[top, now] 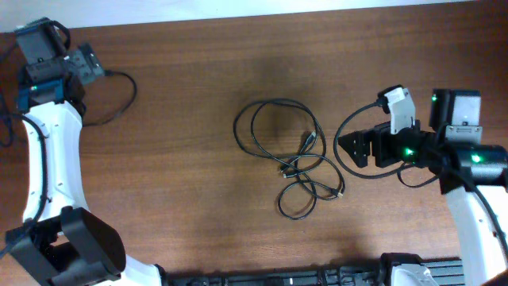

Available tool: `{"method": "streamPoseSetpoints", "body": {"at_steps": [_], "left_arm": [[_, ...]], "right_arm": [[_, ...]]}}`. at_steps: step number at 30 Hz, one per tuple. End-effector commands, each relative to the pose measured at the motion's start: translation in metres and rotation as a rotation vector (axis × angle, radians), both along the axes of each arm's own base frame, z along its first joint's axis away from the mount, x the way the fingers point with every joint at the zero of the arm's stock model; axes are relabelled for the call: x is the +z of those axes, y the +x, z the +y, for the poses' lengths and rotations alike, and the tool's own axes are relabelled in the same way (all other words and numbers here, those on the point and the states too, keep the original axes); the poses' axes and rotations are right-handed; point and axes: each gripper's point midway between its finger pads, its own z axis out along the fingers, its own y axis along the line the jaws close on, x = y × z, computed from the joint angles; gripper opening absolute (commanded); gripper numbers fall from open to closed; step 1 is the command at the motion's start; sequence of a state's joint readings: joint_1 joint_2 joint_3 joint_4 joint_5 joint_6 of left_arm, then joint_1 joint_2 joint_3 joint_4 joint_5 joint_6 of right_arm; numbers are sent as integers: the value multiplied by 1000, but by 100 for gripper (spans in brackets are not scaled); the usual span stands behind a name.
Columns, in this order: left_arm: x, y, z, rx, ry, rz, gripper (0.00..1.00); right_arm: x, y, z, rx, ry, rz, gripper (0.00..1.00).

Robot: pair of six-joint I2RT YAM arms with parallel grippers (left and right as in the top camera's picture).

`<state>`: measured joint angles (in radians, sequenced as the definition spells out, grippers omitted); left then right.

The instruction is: Untangle cables

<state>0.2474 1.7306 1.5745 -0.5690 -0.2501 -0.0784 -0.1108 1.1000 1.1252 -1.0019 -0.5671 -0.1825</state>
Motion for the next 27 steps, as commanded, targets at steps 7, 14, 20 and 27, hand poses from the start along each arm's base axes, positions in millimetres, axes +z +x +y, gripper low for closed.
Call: {"method": "streamPoseSetpoints", "body": {"at_steps": [7, 14, 20, 27], "left_arm": [[-23, -8, -167, -579, -423, 93, 99], [-76, -35, -287, -915, -387, 312, 99], [-128, -52, -341, -1024, -470, 455, 99], [-176, -79, -405, -1165, -576, 572, 99]], "right_arm": [[36, -6, -32, -246, -76, -69, 99], [27, -12, -50, -380, -114, -7, 99], [21, -18, -53, -390, -132, 25, 99], [18, -21, -53, -391, -136, 46, 99]]}}
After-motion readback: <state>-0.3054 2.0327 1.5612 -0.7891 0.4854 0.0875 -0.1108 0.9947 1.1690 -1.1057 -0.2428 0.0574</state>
